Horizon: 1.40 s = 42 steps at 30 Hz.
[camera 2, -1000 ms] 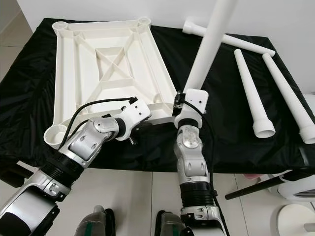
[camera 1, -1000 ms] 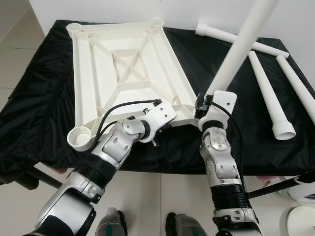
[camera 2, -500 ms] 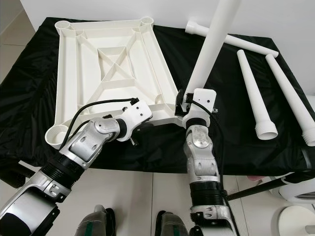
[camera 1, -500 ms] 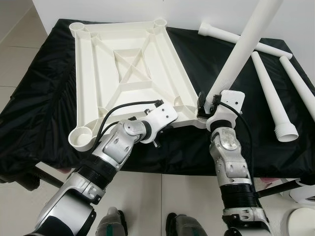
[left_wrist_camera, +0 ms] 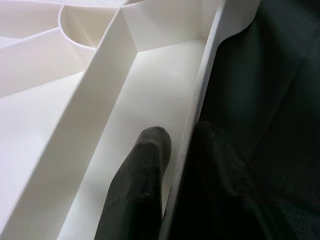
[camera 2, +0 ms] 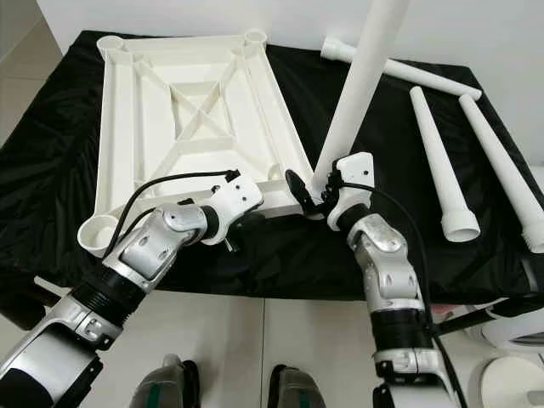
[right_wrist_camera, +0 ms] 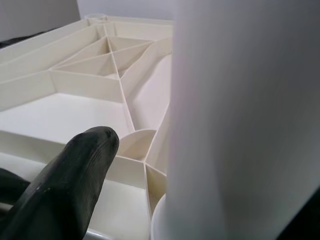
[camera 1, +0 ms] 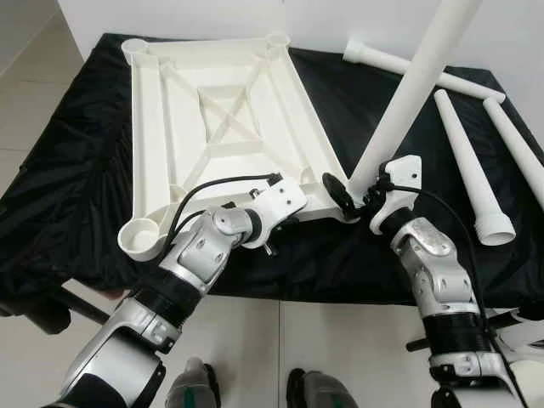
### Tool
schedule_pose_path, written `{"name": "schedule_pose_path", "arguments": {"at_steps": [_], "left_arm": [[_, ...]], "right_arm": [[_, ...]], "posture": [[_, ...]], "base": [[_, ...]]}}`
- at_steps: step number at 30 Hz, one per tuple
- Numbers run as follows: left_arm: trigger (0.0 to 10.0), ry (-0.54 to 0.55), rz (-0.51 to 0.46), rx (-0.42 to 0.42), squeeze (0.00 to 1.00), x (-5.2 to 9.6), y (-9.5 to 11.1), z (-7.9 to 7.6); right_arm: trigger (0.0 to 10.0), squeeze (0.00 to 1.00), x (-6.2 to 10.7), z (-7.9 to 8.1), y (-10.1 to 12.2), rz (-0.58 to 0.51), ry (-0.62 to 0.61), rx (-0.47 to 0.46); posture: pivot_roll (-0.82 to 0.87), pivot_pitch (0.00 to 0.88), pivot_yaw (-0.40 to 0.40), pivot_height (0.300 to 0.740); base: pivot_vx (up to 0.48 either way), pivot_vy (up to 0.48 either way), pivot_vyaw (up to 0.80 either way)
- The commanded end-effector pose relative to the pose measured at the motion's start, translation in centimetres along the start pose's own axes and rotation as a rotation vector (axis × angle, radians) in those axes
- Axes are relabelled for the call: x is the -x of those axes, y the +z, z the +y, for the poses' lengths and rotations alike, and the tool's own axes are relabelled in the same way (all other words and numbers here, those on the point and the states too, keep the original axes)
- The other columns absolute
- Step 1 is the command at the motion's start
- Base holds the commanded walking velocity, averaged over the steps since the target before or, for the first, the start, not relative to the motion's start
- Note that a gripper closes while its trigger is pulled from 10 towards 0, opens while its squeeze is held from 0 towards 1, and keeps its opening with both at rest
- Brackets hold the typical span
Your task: Building children table
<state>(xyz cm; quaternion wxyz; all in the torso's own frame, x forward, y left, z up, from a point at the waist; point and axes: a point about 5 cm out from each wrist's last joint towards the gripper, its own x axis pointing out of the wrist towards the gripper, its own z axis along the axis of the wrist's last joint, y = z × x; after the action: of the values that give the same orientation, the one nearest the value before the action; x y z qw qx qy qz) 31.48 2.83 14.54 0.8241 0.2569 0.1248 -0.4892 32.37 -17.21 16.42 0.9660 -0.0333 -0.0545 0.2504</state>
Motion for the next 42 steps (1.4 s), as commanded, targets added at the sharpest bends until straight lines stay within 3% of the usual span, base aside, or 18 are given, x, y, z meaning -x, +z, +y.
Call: {"name": "schedule_pose_path", "arguments": {"at_steps": [1, 14, 15, 16, 17, 30, 31, 32, 42], "left_arm": [[10.0, -0.051, 0.001, -0.026, 0.0, -0.3, 0.3, -0.8], [10.0, -0.049, -0.001, -0.023, 0.0, -0.3, 0.3, -0.7], [10.0, -0.049, -0.001, -0.024, 0.0, -0.3, 0.4, -0.7], [10.0, -0.049, -0.001, -0.024, 0.0, -0.3, 0.4, -0.7], [10.0, -0.05, -0.002, -0.024, 0.0, -0.3, 0.4, -0.7], [10.0, -0.049, -0.004, -0.026, 0.0, -0.4, 0.5, -0.7], [10.0, -0.049, -0.004, -0.025, 0.0, -0.4, 0.5, -0.7], [10.0, -0.049, -0.004, -0.025, 0.0, -0.4, 0.5, -0.7], [10.0, -0.045, -0.003, -0.02, 0.0, -0.2, 0.4, -0.7]], "right_arm": [[10.0, 0.0, 0.2, -0.6, -0.1, 0.001, 0.013, 0.013], [10.0, 0.0, 0.8, -2.7, 0.0, 0.015, 0.102, 0.033], [1.9, 0.0, 0.9, -2.8, 0.0, 0.015, 0.106, 0.022], [1.9, 0.0, 0.9, -2.8, 0.0, 0.015, 0.106, 0.022], [0.0, 0.0, 0.9, -2.9, -0.1, 0.015, 0.109, 0.015], [0.0, 0.0, 1.2, -2.6, -0.4, -0.013, 0.094, -0.016], [2.7, 0.0, 1.2, -2.5, -0.5, -0.012, 0.089, -0.017], [10.0, 0.0, 1.2, -2.4, -0.6, -0.012, 0.087, -0.018], [10.0, 0.0, 0.8, -0.8, -0.7, -0.034, -0.025, -0.053]], "posture": [[-0.01, 0.083, -0.031, 0.74], [-0.01, 0.093, -0.028, 0.74], [-0.01, 0.095, -0.028, 0.74], [-0.01, 0.095, -0.028, 0.74], [-0.01, 0.095, -0.028, 0.74], [-0.02, 0.096, -0.027, 0.74], [-0.02, 0.097, -0.028, 0.74], [-0.02, 0.098, -0.028, 0.74], [-0.01, 0.102, -0.036, 0.74]], "base": [[0.0, 0.0, 0.0], [0.0, 0.0, 0.0], [0.0, 0.0, 0.0], [0.0, 0.0, 0.0], [0.0, 0.0, 0.0], [0.0, 0.0, 0.0], [0.0, 0.0, 0.0], [0.0, 0.0, 0.0], [0.0, 0.0, 0.0]]}}
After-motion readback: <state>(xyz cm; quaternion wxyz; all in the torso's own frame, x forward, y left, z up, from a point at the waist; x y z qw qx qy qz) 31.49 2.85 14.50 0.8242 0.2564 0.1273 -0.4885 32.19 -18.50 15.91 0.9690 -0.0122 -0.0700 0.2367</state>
